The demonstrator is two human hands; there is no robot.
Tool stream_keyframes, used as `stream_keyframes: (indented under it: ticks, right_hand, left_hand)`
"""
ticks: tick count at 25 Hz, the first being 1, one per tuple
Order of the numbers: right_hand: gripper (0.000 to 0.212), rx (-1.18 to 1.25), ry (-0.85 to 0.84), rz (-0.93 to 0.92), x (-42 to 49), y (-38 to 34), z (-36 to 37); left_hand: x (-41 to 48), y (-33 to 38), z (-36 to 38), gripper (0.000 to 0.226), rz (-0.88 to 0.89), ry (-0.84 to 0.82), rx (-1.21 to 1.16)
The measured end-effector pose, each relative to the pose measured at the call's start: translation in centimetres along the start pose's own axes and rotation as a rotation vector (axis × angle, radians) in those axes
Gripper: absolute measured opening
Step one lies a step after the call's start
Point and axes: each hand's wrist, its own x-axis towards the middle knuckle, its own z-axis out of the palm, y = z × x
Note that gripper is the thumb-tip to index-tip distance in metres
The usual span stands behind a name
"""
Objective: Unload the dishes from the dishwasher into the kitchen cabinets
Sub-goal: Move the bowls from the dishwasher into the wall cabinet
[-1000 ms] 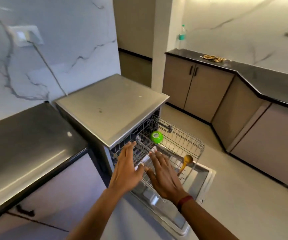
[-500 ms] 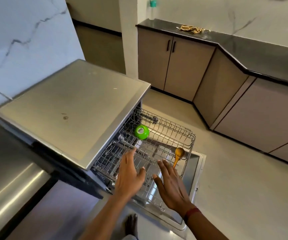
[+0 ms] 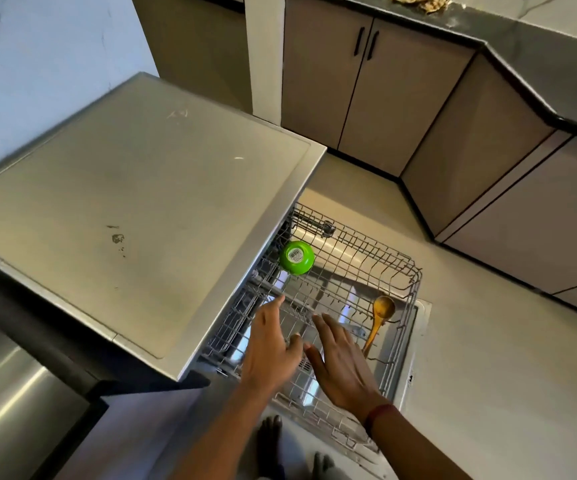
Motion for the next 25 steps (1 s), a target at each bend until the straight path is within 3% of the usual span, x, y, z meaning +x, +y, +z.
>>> stream_keyframes:
  ticks: [6,12,16,20,25]
  right_hand:
    - [0.067,-0.207,-0.071,-0.074,10.3,2.5,1.2]
    - [0.072,-0.385,-0.146,-0.139,21.9,6.3,3.1]
    - [0.079,-0.497,-0.162,-0.193,29.2,8.8,5.2]
    - [0.096,-0.619,-0.236,-0.31,34.2,10.0,7.1]
    - [0.098,-0.704,-0.306,-0.409,37.2,10.8,9.6]
  left_hand:
    - [5.1,-2.2,0.7,0.069,-0.05,0.082,-0.026]
    - [9.3,-4.9,3.9,0.064,-0.119,0.039,-0.002]
    - [10.9,-7.3,4.6,0.048,-0.176,0.006,0.06]
    - [12.3,-7.7,4.0,0.044,-0.226,0.007,0.086]
    - [12.4,-8.0,3.2,0.04,-0.261,0.003,0.07]
